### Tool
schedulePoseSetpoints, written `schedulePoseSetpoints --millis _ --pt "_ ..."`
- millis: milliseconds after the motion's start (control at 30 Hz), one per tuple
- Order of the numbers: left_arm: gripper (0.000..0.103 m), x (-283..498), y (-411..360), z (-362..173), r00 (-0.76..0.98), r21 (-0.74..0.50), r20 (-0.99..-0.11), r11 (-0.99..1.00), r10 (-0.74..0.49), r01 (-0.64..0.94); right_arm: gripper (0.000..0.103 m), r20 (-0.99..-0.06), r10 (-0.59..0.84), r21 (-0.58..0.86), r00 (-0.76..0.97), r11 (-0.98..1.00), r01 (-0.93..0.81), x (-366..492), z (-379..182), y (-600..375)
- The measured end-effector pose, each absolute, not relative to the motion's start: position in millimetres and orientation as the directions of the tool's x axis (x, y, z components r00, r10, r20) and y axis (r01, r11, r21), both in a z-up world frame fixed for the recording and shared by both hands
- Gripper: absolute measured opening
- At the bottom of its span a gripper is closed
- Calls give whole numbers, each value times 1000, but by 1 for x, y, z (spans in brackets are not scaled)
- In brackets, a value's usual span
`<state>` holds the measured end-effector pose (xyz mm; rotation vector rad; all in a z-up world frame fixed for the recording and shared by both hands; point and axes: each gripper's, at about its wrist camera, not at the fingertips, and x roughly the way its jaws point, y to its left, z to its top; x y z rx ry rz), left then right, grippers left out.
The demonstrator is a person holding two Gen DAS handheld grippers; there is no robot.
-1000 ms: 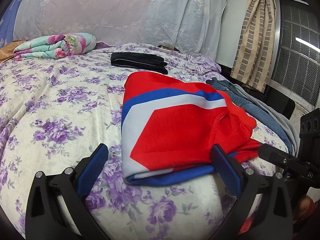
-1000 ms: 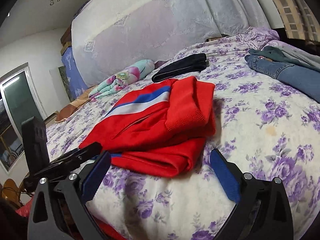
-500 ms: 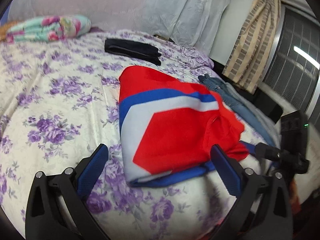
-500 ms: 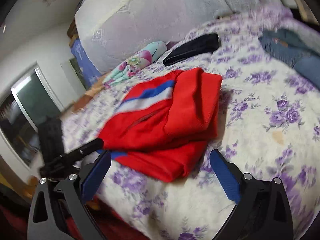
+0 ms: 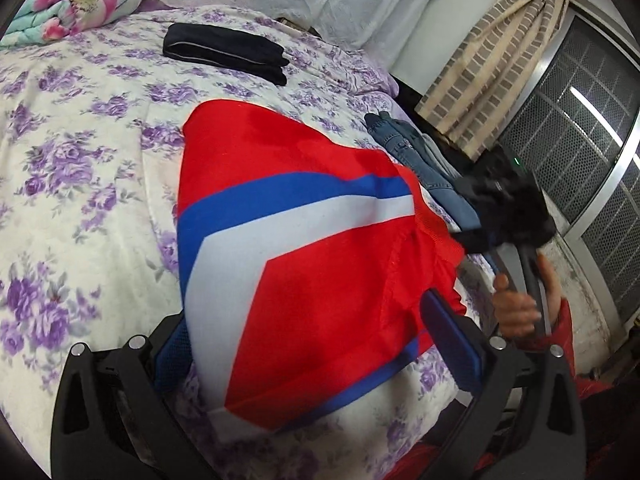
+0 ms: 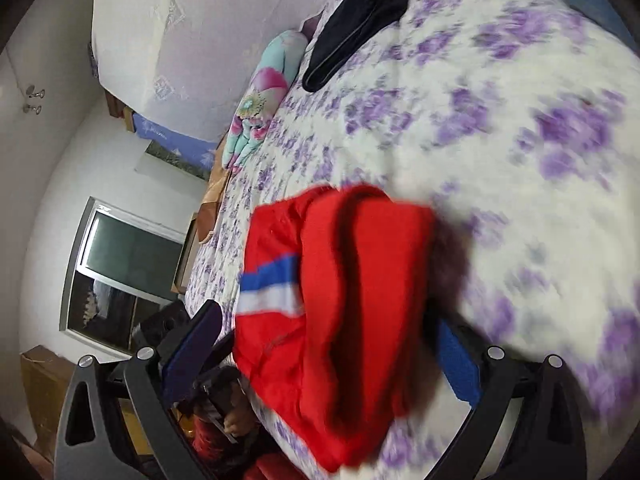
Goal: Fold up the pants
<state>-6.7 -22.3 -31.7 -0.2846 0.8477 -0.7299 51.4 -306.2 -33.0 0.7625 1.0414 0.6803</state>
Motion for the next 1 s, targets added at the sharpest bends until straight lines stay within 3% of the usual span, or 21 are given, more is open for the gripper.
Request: schedulePoseSetpoints --millis 233,333,500,567,733,867,967,1000 --pt "99 -2 -30 -33 425 -479 -590 722 -686 500 99 -478 807 793 346 566 -225 68 -32 -292" --pt "99 2 -26 -33 402 -508 -585 705 -704 495 93 -444 823 800 354 542 -257 55 -32 -304" --pt "99 12 -18 -33 367 -589 -561 669 -743 454 94 -518 766 757 380 617 -212 44 -29 -309" --pt "99 17 -24 -33 365 -581 -568 674 -737 456 99 -557 741 732 375 652 -200 53 -29 -303" --pt "98 18 -30 -35 383 -565 -549 667 -743 486 100 -630 687 649 363 722 -239 85 -30 -273" --pt "98 16 -21 -37 381 -599 -508 635 -772 487 99 -597 701 648 390 708 -280 73 -31 -274" --pt "98 13 -25 -36 395 -576 -522 654 -756 490 94 -584 713 653 388 696 -297 60 -29 -277" --pt "98 13 -26 -36 399 -572 -523 657 -753 491 87 -595 701 638 393 709 -300 57 -29 -276"
